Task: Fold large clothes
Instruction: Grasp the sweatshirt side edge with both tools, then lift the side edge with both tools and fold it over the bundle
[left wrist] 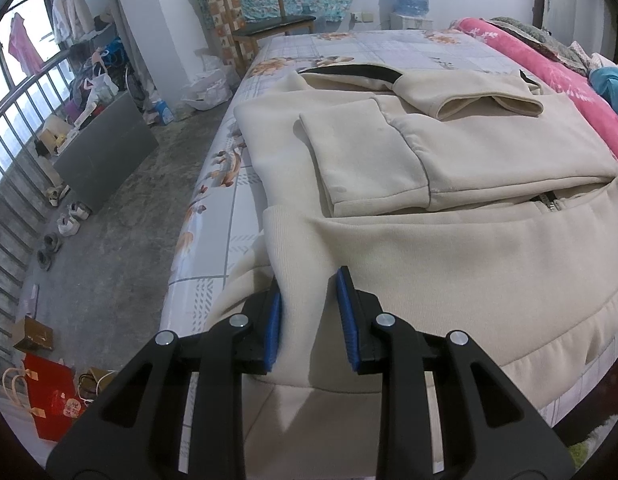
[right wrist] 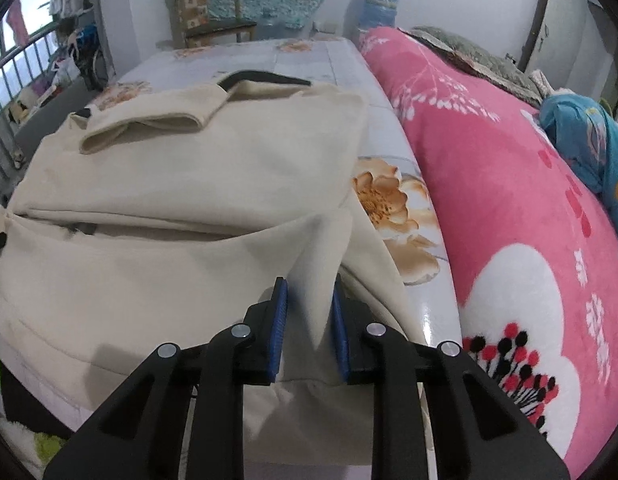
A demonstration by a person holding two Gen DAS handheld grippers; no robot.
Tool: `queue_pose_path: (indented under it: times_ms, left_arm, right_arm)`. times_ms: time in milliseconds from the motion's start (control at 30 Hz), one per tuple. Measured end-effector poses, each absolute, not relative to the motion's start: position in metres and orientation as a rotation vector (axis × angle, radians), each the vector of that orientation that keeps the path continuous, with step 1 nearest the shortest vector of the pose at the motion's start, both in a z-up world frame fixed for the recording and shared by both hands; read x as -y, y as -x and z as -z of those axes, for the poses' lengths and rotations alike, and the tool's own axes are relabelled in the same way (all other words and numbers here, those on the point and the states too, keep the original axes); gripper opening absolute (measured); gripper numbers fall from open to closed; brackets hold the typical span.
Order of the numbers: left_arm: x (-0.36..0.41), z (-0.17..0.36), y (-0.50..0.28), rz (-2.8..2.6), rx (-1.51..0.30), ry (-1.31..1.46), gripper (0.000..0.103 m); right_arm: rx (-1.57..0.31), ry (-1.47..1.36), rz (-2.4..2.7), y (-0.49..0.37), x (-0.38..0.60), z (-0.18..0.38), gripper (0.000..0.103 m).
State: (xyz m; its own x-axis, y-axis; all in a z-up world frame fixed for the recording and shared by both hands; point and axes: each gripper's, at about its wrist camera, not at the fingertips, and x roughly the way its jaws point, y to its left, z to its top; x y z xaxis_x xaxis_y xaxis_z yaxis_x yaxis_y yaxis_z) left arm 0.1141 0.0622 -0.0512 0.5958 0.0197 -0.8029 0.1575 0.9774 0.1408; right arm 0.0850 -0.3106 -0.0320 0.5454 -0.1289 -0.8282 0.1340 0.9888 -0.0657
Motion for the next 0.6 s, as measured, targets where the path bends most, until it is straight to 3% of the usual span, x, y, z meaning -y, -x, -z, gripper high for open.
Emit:
queue_pose_path:
  times_ms: [133,267,600]
  left_arm:
    - [-0.059,0.051,-0.111,0.068,-0.916,-0.227,0.023]
    - [-0.056,0.042,-0.099,0.051,-0.858,-0.261,0.007]
    - [-0.082,-0.026,-0.027,0.162,-0.615,-0.080,0.005]
  right_arm:
    - [-0.958,-0.004,0.162,-0.082,0.310,0.028,0.010]
    - [-0.914,-0.037,0.152,-0.070,0.310,0.015,0.006]
    - [-0.724,-0.133,0.098,-0.001,0.315,-0.047,0.005]
